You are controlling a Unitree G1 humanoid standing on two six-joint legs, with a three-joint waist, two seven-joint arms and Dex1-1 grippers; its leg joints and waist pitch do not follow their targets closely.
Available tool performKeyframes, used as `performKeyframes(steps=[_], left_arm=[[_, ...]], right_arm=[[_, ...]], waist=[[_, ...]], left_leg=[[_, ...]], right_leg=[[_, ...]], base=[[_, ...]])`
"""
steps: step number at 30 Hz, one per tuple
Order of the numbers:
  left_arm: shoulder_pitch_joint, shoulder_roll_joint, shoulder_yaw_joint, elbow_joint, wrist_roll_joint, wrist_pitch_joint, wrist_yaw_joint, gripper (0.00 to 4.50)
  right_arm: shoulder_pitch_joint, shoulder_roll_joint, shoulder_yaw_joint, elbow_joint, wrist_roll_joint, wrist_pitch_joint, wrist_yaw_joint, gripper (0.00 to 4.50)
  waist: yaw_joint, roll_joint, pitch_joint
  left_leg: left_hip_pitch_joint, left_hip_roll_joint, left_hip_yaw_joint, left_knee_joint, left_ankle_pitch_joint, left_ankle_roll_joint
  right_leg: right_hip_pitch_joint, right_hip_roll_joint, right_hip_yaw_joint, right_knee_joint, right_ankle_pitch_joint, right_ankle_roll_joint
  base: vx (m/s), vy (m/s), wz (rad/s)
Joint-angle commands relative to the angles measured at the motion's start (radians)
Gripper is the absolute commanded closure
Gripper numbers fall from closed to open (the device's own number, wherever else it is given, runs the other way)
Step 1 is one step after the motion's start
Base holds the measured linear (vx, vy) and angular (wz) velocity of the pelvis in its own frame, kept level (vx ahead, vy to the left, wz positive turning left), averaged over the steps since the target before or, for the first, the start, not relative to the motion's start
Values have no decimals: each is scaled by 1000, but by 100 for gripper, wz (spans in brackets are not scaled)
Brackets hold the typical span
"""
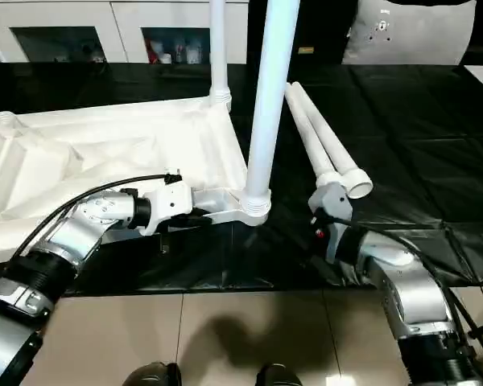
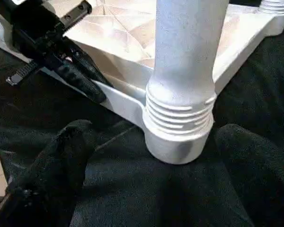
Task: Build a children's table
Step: Rotate leg to tighten
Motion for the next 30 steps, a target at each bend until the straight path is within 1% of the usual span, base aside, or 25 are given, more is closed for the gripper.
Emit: performKeyframes(steps=[1, 3, 4, 5, 9, 12, 14, 15, 17, 24, 26, 30], left_arm=[[-16, 7, 10, 27, 25, -3, 17, 450], [-18, 8, 10, 29, 24, -3, 17, 450], [-17, 9, 10, 26, 20, -2, 12, 450], [-17, 10, 10, 25, 18, -2, 8, 450], [-14, 14, 8, 18, 24, -12, 19, 450], [-14, 15, 7, 19, 26, -13, 15, 450], [-10, 17, 5, 16, 23, -2, 5, 450], [-7, 18, 5, 13, 23, 0, 2, 450], [-4, 19, 5, 11, 23, 0, -1, 450], [12, 30, 2, -10, 9, 7, -44, 450], [14, 33, 2, -12, 5, 10, -56, 450], [17, 35, 3, -19, 0, 8, -68, 450]], right_arm=[[10, -7, -16, -35, 8, 12, -9, 4], [14, -7, -16, -42, 10, 16, -12, 4], [17, -7, -16, -48, 11, 20, -14, 4], [20, -7, -17, -53, 12, 24, -16, 4], [28, -4, -16, -66, 13, 31, -21, 4], [31, -2, -15, -73, 13, 35, -25, 4], [37, -1, -13, -83, 13, 41, -28, 4], [38, -1, -13, -85, 13, 42, -29, 4], [38, -2, -12, -88, 14, 45, -30, 4], [40, -2, -7, -97, 11, 51, -32, 4], [38, -1, -7, -95, 10, 50, -31, 4], [34, -1, -6, -92, 10, 50, -29, 4]], waist=[[-1, -14, -54], [-1, -15, -54], [-1, -14, -49], [-1, -15, -49], [-3, -14, -44], [-1, -14, -43], [-1, -16, -42], [-1, -14, -40], [-2, -13, -40], [-3, -12, -39], [-2, -12, -38], [-3, -13, -35]], left_leg=[[14, 22, -5, -79, -290, 42], [15, 23, -6, -79, -288, 41], [14, 23, -6, -81, -295, 41], [13, 24, -7, -82, -292, 40], [13, 25, -6, -85, -296, 40], [15, 27, -5, -86, -279, 43], [12, 26, -5, -87, -269, 46], [12, 27, -5, -88, -270, 45], [13, 28, -5, -89, -264, 45], [14, 31, -3, -92, -232, 51], [14, 30, -2, -92, -231, 51], [15, 31, -1, -95, -250, 46]], right_leg=[[36, -54, 28, -97, -385, -163], [36, -55, 29, -97, -385, -159], [33, -55, 29, -98, -387, -158], [35, -55, 29, -98, -383, -159], [33, -55, 29, -97, -360, -169], [34, -54, 31, -95, -310, -182], [37, -55, 30, -93, -296, -185], [36, -56, 30, -94, -300, -186], [37, -56, 30, -94, -289, -190], [40, -55, 29, -91, -203, -217], [41, -56, 29, -91, -198, -220], [40, -57, 30, -95, -228, -215]], base=[[0, 0, 0], [0, 0, 0], [0, 0, 0], [0, 0, 0], [0, 0, 0], [0, 0, 0], [0, 0, 0], [0, 0, 0], [0, 0, 0], [0, 0, 0], [0, 0, 0], [0, 0, 0]])
